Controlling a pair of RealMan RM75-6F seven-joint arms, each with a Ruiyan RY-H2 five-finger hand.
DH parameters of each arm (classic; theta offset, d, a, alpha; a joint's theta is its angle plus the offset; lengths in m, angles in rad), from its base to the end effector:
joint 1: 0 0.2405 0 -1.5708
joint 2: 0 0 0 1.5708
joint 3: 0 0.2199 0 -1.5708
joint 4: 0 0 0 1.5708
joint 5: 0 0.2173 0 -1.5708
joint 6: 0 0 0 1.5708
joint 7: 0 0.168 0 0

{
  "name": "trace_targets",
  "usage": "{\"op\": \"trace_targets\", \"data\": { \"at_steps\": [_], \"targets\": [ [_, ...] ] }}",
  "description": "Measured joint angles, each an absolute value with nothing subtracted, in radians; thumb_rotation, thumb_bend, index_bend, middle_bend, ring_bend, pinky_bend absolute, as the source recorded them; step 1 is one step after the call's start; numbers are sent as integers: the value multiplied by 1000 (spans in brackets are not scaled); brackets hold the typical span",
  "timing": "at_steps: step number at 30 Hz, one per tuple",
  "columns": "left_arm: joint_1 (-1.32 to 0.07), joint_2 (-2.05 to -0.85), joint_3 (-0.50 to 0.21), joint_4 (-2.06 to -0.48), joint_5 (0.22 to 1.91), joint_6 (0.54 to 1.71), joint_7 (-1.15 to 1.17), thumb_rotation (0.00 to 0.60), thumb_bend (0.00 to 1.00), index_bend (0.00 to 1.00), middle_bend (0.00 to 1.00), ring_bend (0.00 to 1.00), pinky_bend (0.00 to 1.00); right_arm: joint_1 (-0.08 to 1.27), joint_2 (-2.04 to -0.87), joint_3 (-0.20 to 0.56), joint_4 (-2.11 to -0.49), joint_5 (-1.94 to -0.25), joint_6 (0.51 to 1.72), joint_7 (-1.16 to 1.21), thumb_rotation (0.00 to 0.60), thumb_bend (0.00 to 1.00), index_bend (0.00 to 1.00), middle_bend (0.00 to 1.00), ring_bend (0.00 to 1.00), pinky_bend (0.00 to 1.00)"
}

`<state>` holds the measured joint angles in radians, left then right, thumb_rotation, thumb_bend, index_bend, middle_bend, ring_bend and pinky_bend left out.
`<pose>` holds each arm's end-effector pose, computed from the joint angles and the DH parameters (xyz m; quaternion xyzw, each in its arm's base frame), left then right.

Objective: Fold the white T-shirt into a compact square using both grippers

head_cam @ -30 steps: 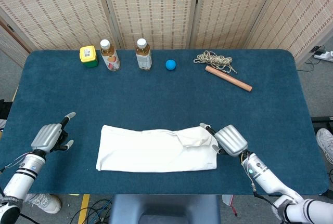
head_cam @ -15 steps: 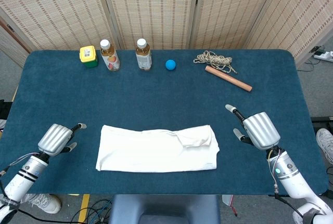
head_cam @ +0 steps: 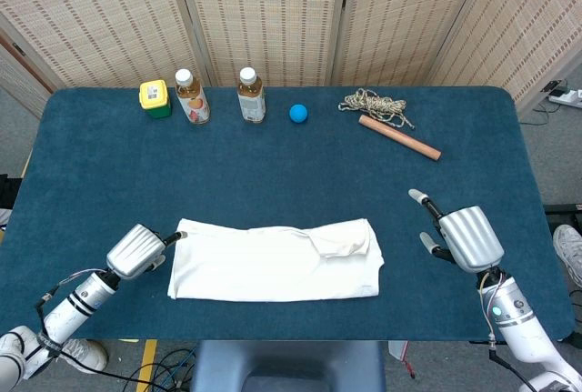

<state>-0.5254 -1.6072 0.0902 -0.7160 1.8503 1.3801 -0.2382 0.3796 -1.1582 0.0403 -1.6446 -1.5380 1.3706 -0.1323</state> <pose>-0.2499 0.3068 0.0155 -0.8234 -0.1656 -0.3811 0.3864 -0.2020 -0.2685 0.1003 0.6956 -0.2939 0.4212 0.5023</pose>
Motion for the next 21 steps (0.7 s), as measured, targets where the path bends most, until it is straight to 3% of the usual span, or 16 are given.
{"op": "trace_targets", "data": {
  "at_steps": [10, 21],
  "targets": [
    [-531, -1699, 130, -543, 1858, 1399, -259, 600, 255, 316, 949, 849, 1000, 354, -1158, 47, -1646, -1544, 1383, -122, 600, 353, 149, 923, 944, 966],
    [-529, -1751, 161, -480, 1847, 1395, -270, 600, 255, 316, 949, 849, 1000, 338, -1161, 54, -1639, -1548, 1384, -105, 600, 353, 156, 923, 944, 966]
  ]
}}
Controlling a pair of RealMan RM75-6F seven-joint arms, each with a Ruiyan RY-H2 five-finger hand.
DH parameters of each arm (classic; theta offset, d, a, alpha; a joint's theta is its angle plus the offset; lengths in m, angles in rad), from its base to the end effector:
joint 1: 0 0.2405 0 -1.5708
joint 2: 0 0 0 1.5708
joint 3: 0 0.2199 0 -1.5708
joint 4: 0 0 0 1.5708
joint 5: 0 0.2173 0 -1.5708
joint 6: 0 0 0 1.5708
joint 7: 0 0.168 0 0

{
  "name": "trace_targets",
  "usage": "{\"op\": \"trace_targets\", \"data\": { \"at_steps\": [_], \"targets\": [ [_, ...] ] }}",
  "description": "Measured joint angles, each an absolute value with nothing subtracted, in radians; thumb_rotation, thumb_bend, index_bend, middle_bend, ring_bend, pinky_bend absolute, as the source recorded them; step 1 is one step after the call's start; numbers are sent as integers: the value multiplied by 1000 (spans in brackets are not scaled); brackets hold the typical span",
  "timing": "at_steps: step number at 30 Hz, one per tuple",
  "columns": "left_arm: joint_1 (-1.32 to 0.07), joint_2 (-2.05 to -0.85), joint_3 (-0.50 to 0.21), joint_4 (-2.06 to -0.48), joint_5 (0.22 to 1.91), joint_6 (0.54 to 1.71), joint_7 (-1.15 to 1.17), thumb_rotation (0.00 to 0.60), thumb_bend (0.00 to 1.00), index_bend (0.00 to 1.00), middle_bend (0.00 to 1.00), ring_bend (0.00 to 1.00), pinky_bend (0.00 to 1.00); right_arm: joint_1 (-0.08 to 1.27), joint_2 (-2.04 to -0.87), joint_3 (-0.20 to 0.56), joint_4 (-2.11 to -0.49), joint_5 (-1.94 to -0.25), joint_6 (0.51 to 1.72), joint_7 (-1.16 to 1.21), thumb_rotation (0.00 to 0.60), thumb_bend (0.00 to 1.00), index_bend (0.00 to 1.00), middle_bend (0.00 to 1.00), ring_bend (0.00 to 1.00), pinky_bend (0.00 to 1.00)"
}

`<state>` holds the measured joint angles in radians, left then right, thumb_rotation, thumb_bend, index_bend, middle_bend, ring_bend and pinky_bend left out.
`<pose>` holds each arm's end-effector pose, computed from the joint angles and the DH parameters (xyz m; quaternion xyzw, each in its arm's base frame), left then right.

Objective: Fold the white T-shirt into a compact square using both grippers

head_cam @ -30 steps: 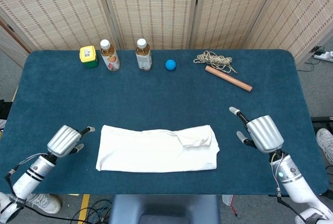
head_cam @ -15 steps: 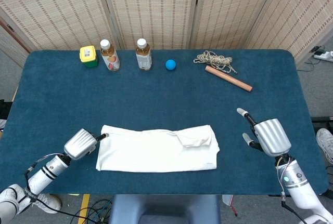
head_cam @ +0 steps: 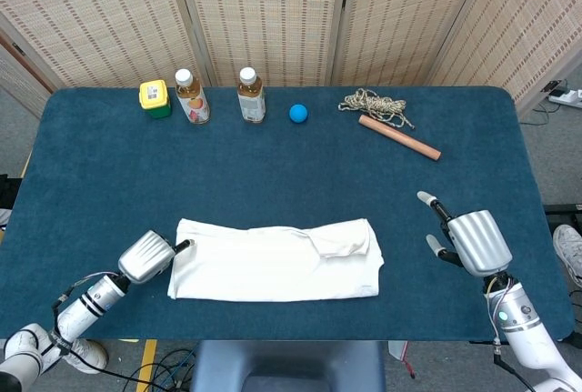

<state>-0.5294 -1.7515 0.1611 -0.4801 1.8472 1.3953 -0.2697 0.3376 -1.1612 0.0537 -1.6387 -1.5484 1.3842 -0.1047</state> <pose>-0.2603 0.3057 -0.0092 -0.8443 -0.1399 -0.3542 0.3770 -0.2097 -0.2624 0.1037 0.6817 -0.3076 0.4272 0.5080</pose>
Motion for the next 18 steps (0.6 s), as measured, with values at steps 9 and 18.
{"op": "trace_targets", "data": {
  "at_steps": [9, 18],
  "targets": [
    [-548, -1778, 166, -470, 1836, 1393, -283, 600, 255, 321, 949, 849, 1000, 321, -1160, 57, -1636, -1550, 1392, -97, 600, 353, 156, 923, 944, 966],
    [-560, -1787, 169, -468, 1822, 1377, -310, 600, 255, 385, 949, 849, 1000, 307, -1164, 64, -1629, -1550, 1401, -84, 600, 353, 163, 923, 945, 966]
  ]
}}
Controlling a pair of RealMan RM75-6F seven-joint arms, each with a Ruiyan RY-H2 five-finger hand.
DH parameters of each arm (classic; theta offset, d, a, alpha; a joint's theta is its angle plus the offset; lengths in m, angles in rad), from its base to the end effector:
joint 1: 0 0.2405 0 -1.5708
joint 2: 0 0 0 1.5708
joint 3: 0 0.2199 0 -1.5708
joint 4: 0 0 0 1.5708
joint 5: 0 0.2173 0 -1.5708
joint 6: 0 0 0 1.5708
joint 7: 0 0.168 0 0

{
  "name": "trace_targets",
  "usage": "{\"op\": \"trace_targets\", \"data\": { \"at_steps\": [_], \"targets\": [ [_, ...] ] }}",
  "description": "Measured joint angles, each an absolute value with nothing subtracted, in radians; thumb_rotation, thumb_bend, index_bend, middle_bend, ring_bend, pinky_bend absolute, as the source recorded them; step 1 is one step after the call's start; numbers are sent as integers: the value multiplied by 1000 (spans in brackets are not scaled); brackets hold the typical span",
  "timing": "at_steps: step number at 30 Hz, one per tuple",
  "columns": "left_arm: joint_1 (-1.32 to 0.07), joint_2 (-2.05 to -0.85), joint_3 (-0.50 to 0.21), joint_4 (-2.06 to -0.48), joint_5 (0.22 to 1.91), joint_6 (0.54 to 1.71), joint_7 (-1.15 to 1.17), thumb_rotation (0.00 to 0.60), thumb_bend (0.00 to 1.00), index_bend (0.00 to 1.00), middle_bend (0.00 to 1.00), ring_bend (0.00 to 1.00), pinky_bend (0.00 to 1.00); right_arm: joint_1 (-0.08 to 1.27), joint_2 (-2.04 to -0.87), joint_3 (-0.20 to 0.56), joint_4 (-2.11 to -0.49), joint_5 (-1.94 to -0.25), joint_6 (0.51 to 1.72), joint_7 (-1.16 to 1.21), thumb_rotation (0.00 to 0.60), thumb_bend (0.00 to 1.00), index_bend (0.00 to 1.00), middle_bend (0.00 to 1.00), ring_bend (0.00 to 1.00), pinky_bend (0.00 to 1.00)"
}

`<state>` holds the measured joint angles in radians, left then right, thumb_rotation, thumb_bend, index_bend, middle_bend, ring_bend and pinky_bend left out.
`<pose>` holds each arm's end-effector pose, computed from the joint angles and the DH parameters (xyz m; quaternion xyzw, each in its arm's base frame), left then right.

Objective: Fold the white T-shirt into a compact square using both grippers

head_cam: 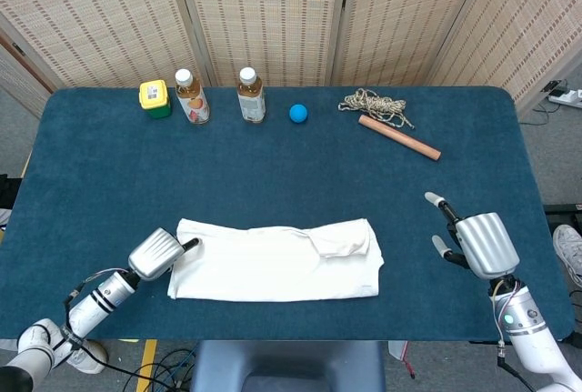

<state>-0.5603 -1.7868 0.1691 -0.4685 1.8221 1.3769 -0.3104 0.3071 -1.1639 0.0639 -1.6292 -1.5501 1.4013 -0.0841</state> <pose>-0.2491 0.3124 -0.0204 -0.8405 -0.1581 -0.3680 0.3649 -0.2167 -0.2585 0.1080 0.6686 -0.3159 0.4319 0.5164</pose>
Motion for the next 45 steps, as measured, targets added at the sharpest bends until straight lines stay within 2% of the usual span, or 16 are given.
{"op": "trace_targets", "data": {
  "at_steps": [4, 17, 22, 30, 45],
  "targets": [
    [-560, -1788, 178, -467, 1819, 1367, -324, 600, 259, 424, 949, 849, 1000, 304, -1168, 67, -1623, -1550, 1402, -76, 600, 353, 166, 924, 944, 966],
    [-573, -1791, 182, -498, 1809, 1360, -348, 600, 405, 591, 951, 849, 1000, 292, -1177, 71, -1604, -1558, 1409, -50, 600, 353, 179, 926, 944, 966],
    [-587, -1788, 177, -533, 1802, 1348, -352, 600, 449, 616, 951, 849, 1000, 289, -1178, 74, -1595, -1560, 1412, -37, 600, 353, 185, 927, 944, 966],
    [-603, -1756, 163, -629, 1787, 1335, -342, 600, 453, 649, 951, 849, 1000, 285, -1186, 76, -1580, -1568, 1417, -15, 600, 353, 189, 928, 944, 966],
    [-552, -1616, 161, -797, 1752, 1353, -289, 600, 500, 680, 951, 849, 1000, 286, -1196, 77, -1587, -1595, 1426, -13, 600, 353, 197, 928, 944, 966]
  ]
}}
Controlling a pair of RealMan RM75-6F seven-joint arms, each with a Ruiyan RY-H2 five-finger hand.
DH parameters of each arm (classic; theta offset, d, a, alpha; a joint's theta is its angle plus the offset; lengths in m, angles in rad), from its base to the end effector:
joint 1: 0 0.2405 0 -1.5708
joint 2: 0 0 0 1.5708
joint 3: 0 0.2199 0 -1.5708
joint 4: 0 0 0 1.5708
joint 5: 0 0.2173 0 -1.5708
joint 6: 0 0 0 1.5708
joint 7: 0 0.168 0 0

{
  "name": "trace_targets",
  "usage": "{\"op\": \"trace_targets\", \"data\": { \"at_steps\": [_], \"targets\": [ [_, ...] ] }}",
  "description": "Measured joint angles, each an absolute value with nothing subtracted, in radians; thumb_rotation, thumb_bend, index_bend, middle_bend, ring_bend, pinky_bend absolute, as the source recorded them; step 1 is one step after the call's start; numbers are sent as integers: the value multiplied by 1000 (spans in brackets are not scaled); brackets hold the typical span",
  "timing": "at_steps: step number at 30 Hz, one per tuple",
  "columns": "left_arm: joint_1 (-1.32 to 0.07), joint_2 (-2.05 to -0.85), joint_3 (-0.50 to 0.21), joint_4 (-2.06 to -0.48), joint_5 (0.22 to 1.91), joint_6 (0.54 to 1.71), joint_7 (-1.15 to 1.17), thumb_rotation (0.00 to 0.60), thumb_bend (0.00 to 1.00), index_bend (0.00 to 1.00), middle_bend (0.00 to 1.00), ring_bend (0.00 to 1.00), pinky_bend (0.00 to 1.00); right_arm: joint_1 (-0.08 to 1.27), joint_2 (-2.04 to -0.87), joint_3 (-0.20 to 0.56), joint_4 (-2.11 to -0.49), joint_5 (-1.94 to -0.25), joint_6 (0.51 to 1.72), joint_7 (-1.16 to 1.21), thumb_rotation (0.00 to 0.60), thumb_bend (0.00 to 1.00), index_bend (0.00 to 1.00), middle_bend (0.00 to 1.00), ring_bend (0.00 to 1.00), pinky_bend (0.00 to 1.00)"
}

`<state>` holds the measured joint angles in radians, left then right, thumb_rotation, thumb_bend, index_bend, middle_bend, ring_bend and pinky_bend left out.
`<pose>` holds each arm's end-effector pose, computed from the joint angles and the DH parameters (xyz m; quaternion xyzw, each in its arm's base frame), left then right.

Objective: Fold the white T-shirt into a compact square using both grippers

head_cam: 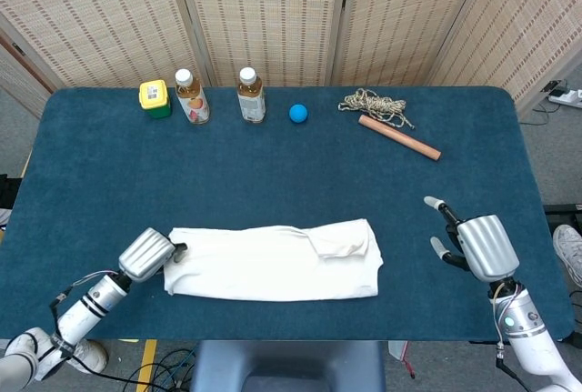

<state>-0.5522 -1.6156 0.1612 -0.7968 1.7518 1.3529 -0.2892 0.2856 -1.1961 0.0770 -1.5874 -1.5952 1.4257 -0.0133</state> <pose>-0.2447 0.2998 -0.0014 -0.8120 -0.2344 -0.3931 0.3621 -0.2173 -0.2559 0.1059 0.6577 -0.3222 0.4597 0.5024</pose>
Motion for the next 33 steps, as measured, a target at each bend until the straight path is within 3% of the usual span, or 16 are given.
{"op": "trace_targets", "data": {
  "at_steps": [12, 26, 33],
  "targets": [
    [-457, -1517, 171, -845, 1707, 1381, -288, 600, 500, 680, 952, 849, 1000, 299, -1210, 83, -1605, -1618, 1425, -26, 600, 353, 197, 928, 944, 966],
    [-364, -1416, 166, -755, 1643, 1356, -317, 600, 500, 676, 951, 849, 1000, 307, -1228, 87, -1600, -1627, 1427, -20, 600, 353, 197, 928, 944, 966],
    [-377, -1393, 157, -829, 1653, 1349, -301, 600, 500, 668, 951, 848, 998, 297, -1225, 86, -1591, -1631, 1447, 1, 600, 353, 197, 928, 944, 966]
  ]
}}
